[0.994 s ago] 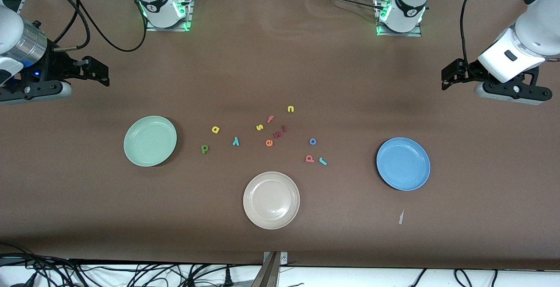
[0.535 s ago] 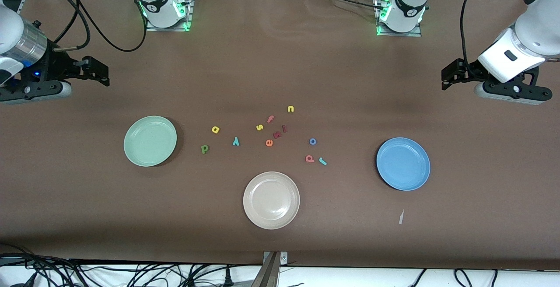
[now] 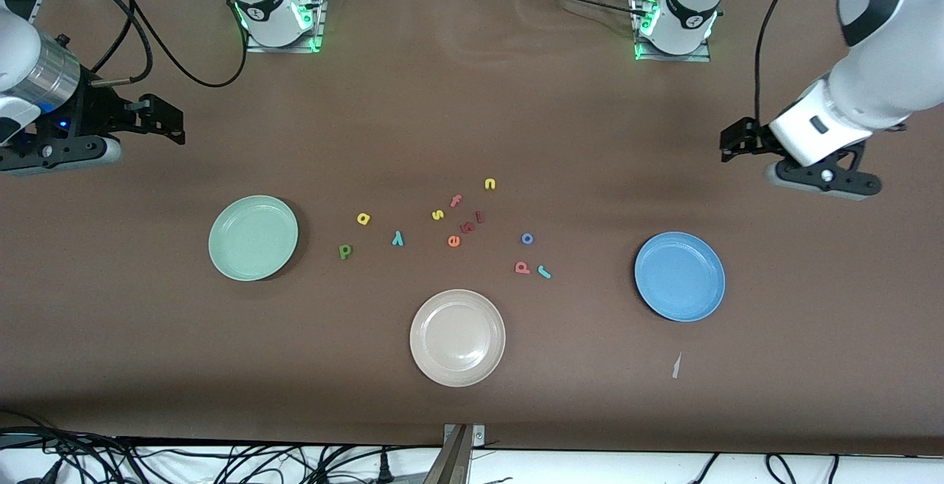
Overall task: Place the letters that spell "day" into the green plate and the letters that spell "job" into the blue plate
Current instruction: 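Grasp the blue o with the left gripper while the right gripper reaches the green d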
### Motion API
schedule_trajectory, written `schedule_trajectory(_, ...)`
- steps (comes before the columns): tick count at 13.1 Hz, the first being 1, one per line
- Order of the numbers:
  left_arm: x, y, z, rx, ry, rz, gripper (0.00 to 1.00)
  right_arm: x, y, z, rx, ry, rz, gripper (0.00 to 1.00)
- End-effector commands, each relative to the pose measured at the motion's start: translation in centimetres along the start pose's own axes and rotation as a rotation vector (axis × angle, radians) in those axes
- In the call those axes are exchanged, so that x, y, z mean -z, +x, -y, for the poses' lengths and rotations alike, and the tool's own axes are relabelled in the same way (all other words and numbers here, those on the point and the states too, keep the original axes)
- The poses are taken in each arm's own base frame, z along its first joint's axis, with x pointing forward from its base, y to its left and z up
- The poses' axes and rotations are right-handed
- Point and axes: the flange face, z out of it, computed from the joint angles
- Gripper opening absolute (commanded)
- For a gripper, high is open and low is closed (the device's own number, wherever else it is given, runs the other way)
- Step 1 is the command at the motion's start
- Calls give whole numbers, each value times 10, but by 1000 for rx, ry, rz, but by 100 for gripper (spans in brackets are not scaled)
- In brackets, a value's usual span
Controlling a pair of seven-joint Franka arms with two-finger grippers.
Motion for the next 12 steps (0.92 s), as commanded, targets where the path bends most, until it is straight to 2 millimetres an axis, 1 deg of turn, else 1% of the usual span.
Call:
schedule_trajectory(1,-47,33,-37,-59,-37,42,100,-5,6,-1,-16,11,24,100)
schedule_trajectory(2,-58,45,-49,-67,-46,7,100,-8,9,1,-4,27,25,100)
schedule_trajectory(3,-78,55,-57,-60,-53,14,100,-8,9,4,-7,28,23,100)
schedule_trajectory(4,-101,66,-75,-44,-59,20,100,-11,11,12,2,30,25,100)
schedule_trajectory(5,-114,74,-99,-2,-57,-9,100,-17,14,31,33,26,33,100)
schedule_trajectory(6,-127,75,-138,33,-55,-20,100,-20,16,44,47,21,35,100)
schedule_trajectory(8,-163,75,-200,93,2,-35,100,-38,27,52,24,20,62,100)
schedule_trajectory(9,-184,76,-222,68,52,-64,100,-50,33,61,37,15,69,100)
schedule_trajectory(10,-203,81,-239,61,75,-81,100,-62,41,67,32,12,74,100)
schedule_trajectory(11,-207,93,-252,91,50,-107,100,-76,48,78,9,2,81,100)
schedule_trajectory(12,-218,102,-257,123,38,-103,100,-88,54,97,-2,-8,79,100)
